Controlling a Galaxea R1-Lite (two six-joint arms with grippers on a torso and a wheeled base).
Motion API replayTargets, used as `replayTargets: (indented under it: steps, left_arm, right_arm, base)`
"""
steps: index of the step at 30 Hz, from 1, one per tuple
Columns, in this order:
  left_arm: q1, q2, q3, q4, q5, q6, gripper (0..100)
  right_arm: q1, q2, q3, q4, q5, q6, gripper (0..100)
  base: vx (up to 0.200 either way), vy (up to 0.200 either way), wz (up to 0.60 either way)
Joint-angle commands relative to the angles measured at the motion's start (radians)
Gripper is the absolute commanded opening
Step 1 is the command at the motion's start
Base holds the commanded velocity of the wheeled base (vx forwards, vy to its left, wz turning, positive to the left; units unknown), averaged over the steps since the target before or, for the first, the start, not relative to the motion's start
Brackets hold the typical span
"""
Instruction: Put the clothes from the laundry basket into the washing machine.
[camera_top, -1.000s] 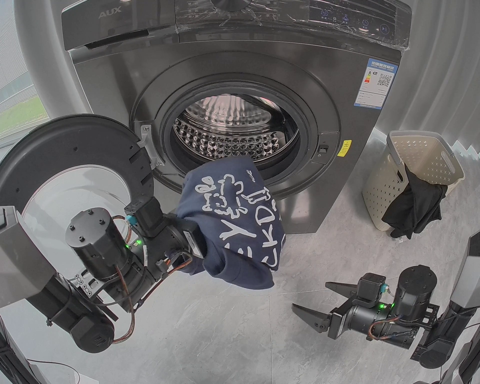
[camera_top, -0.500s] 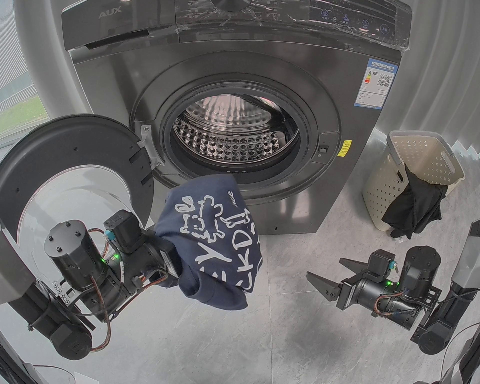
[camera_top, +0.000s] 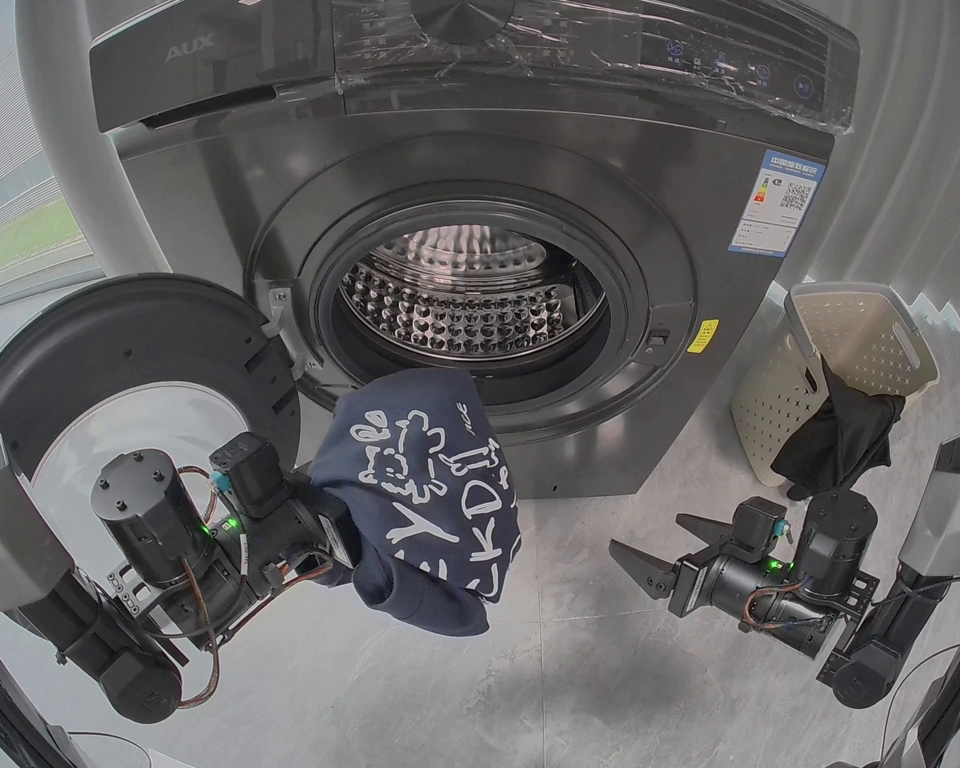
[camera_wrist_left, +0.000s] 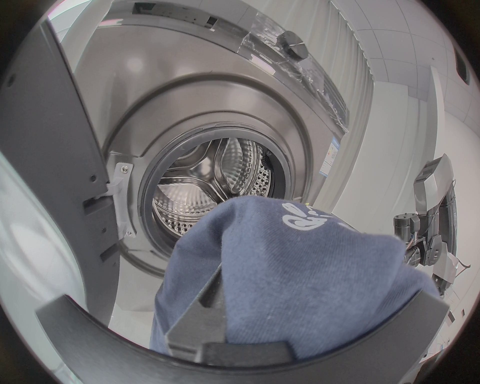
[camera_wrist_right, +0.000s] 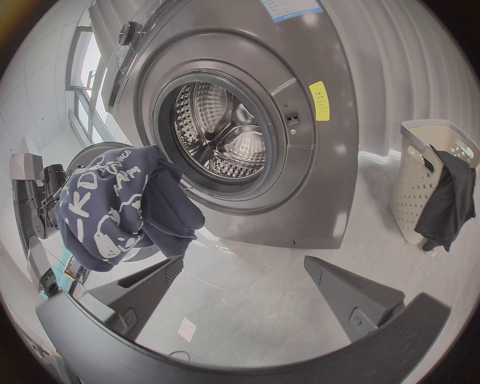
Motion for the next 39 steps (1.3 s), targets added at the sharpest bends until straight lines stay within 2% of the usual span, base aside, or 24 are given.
replayTargets:
  steps: [1,7,15,31,39]
  left_arm:
    - [-0.003,0.006,0.000,-0.001,0.000,0.000,0]
    - [-0.006,0.014,-0.001,-0.002,0.000,0.003,0]
    - [-0.040,0.017,-0.006,-0.002,0.000,0.001,0]
    - [-0.063,0.023,-0.006,-0.002,0.003,0.003,0]
    - [-0.101,0.041,-0.047,-0.002,0.003,-0.011,0]
  right_arm:
    - [0.004,0.003,0.003,0.000,0.000,0.001,100]
    - [0.005,0.003,0.002,0.000,0.000,0.001,100]
    - [0.042,-0.004,0.008,0.000,0.000,0.002,100]
    - [0.048,-0.006,0.012,0.000,0.000,0.004,100]
    - [0.079,-0.012,0.008,0.000,-0.002,0.002,100]
  base:
    - [0.200,0.000,0.00]
    - [0.200,0.000,0.00]
    - [0.000,0.000,0.00]
    - [0.000,0.000,0.00]
    - [0.000,0.000,0.00]
